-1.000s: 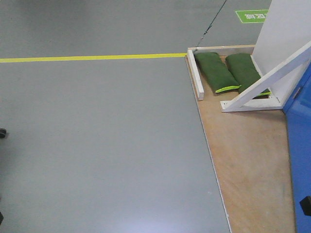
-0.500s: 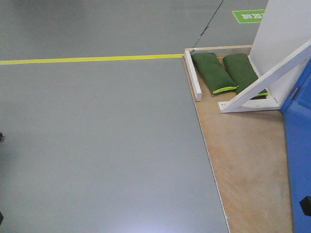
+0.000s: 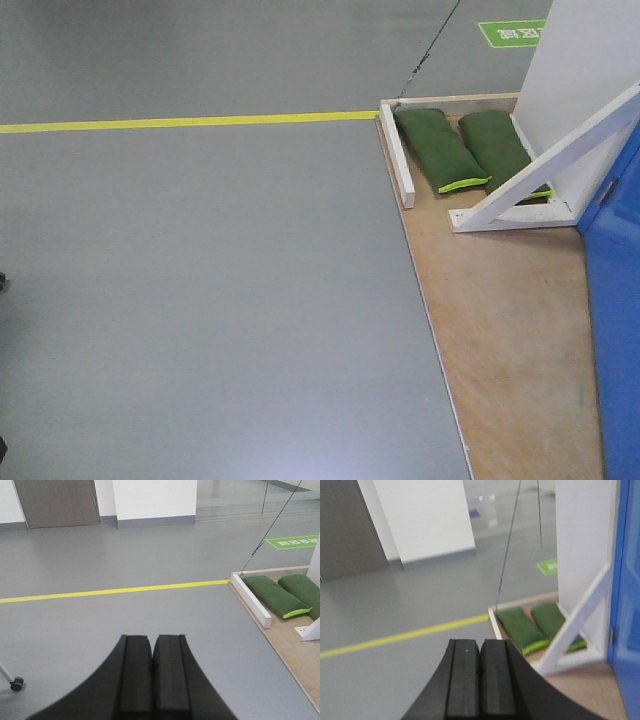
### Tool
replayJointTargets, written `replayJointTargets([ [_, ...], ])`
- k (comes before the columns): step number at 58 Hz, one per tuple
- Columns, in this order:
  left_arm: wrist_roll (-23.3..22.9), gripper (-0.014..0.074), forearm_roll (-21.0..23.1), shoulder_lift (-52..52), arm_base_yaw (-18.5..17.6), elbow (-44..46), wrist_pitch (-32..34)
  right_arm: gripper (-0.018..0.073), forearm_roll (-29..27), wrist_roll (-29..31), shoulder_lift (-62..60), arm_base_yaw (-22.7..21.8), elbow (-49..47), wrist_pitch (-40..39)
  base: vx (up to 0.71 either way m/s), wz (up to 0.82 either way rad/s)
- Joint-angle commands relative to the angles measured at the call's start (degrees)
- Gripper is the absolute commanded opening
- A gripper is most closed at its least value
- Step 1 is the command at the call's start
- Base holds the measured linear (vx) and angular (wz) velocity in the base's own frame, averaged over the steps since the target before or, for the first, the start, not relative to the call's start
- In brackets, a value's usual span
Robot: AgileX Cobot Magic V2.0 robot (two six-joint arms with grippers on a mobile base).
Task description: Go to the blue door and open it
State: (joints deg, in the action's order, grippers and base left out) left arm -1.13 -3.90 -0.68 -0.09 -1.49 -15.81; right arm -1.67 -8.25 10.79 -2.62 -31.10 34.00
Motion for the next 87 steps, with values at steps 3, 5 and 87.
replayJointTargets([
  [3,-0.39,0.0073,0.12,-0.69,-0.38,1.49,4.86,0.0012,0.22,0.21,10.28,-0.35,-16.83,-4.72,0.00,0.00],
  [5,-0.39,0.0073,0.12,-0.69,-0.38,1.49,4.86,0.0012,0.05,0.21,12.95,-0.35,-20.91,-4.96,0.00,0.00],
  [87,-0.39,0.0073,0.12,-0.69,-0.38,1.49,4.86,0.0012,9.68,4.92,49.61,-48.70,-46.38,-21.34,0.00,0.00],
])
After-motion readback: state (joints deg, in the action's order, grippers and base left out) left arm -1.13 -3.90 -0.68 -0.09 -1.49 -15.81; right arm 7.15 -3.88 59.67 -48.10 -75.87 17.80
